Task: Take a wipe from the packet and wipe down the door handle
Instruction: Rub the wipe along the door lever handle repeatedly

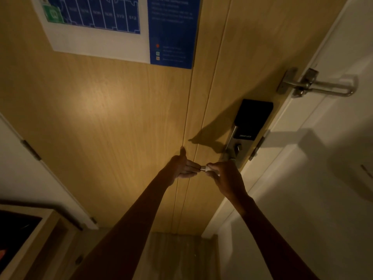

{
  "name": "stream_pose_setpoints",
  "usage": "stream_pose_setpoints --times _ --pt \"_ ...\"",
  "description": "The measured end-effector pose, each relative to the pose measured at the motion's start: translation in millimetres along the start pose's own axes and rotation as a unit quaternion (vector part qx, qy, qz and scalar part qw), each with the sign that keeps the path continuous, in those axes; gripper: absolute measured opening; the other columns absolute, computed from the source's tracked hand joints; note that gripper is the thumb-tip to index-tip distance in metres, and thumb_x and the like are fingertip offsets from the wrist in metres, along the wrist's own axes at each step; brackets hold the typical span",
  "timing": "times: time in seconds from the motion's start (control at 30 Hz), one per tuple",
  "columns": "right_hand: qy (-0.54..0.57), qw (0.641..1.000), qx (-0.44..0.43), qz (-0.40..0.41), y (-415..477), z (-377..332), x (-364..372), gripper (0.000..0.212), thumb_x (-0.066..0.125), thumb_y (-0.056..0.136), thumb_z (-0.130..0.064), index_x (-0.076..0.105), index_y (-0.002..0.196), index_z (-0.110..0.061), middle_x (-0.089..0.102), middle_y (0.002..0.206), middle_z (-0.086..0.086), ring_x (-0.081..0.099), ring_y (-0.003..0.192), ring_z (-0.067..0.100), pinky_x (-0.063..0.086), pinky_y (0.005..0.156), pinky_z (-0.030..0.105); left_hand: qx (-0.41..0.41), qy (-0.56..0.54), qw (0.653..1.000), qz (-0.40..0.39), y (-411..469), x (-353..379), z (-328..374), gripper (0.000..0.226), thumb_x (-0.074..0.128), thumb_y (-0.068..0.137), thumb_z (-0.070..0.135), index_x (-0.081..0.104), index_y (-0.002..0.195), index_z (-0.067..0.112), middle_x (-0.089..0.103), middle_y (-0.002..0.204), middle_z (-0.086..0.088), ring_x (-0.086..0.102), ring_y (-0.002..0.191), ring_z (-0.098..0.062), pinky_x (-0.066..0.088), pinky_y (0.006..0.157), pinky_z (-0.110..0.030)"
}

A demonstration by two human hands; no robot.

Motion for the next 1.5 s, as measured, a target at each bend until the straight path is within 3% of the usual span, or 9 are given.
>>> stream_pose_setpoints --times 0.17,0.33,0.53,0.67,0.8,1.03,1.2,1.33,1.5 --pt "0.001 1.0 0.002 -0.029 9.6 -10.0 9.8 0.02 0.067 0.088 -0.025 0.072 0.103 -0.012 0.075 0.092 0.0 0.069 0.088 0.009 0.056 0.079 0.026 0.004 0.007 1.0 0.008 -0.2 0.1 0.8 0.089 0.008 0.097 0.057 0.066 0.108 -0.009 0.068 0.112 -0.024 0.066 0.104 -0.03 0.055 0.079 -0.026" --pt "-0.011 1.0 0.019 -0.006 -2.7 7.4 -14.2 0.021 0.068 0.088 -0.021 0.071 0.106 -0.011 0.075 0.094 0.0 0.068 0.09 0.009 0.039 0.079 0.008 0.003 0.001 1.0 0.0 -0.2 2.0 2.0 0.089 0.008 0.097 0.058 0.066 0.108 -0.009 0.067 0.111 -0.024 0.067 0.085 -0.025 0.053 0.082 -0.028" --pt "0.005 0.998 -0.006 -0.068 12.0 -10.8 7.0 0.018 0.062 0.092 -0.024 0.071 0.103 -0.012 0.074 0.094 0.001 0.068 0.089 0.01 0.053 0.08 0.023 0.009 0.022 1.0 0.011 0.0 1.9 4.4 0.09 0.006 0.097 0.056 0.066 0.107 -0.01 0.068 0.11 -0.025 0.066 0.102 -0.03 0.053 0.08 -0.026" --pt "-0.016 0.999 0.019 -0.026 -3.2 11.0 -6.5 0.02 0.062 0.092 -0.025 0.069 0.109 -0.017 0.073 0.099 -0.004 0.066 0.094 0.005 0.046 0.081 0.015 0.0 0.021 1.0 0.004 0.2 3.4 4.9 0.09 0.006 0.097 0.057 0.065 0.109 -0.01 0.066 0.113 -0.025 0.066 0.086 -0.025 0.052 0.079 -0.026" --pt "-0.029 0.999 -0.029 -0.036 4.1 -8.9 3.0 0.021 0.062 0.092 -0.023 0.068 0.109 -0.013 0.074 0.099 0.0 0.067 0.094 0.01 0.048 0.084 0.019 -0.007 0.022 1.0 0.011 2.6 3.2 4.8 0.09 0.006 0.096 0.058 0.065 0.11 -0.009 0.065 0.117 -0.025 0.065 0.105 -0.031 0.051 0.083 -0.027" --pt "-0.093 0.995 0.011 0.025 -12.7 17.4 -9.3 0.02 0.071 0.084 -0.022 0.068 0.104 -0.018 0.07 0.1 0.0 0.059 0.107 0.017 0.055 0.084 0.029 -0.002 0.023 1.0 0.005 1.8 5.0 6.1 0.088 0.008 0.097 0.057 0.064 0.112 -0.01 0.065 0.118 -0.025 0.062 0.112 -0.033 0.051 0.088 -0.03" --pt "-0.087 0.995 -0.033 0.02 -16.0 10.5 3.8 0.027 0.072 0.084 -0.021 0.067 0.111 -0.019 0.072 0.099 -0.002 0.063 0.102 0.016 0.055 0.085 0.032 -0.004 0.018 1.0 0.006 1.3 5.8 5.2 0.088 0.008 0.097 0.057 0.064 0.111 -0.009 0.065 0.117 -0.025 0.063 0.109 -0.032 0.051 0.091 -0.033" --pt "-0.016 0.996 0.035 0.084 -35.3 50.1 -11.5 0.031 0.066 0.087 -0.02 0.065 0.118 -0.019 0.067 0.115 0.004 0.056 0.117 0.021 0.053 0.094 0.038 0.004 -0.004 1.0 0.015 2.4 5.0 1.8 0.088 0.009 0.097 0.057 0.065 0.109 -0.01 0.066 0.114 -0.025 0.066 0.082 -0.024 0.051 0.082 -0.027" --pt "-0.036 0.993 -0.056 0.097 -28.8 10.5 14.8 0.039 0.067 0.086 -0.015 0.06 0.124 -0.013 0.068 0.114 0.006 0.058 0.115 0.02 0.053 0.092 0.034 0.008 0.014 1.0 0.022 5.2 3.9 1.4 0.087 0.009 0.097 0.058 0.069 0.097 -0.005 0.068 0.112 -0.024 0.067 0.088 -0.025 0.053 0.081 -0.027"
Point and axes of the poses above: each hand's wrist, its own y-axis towards the middle knuckle, its own x-axis out of the palm, z = x × y, the point moved 6 cm from there along y, towards the middle knuckle
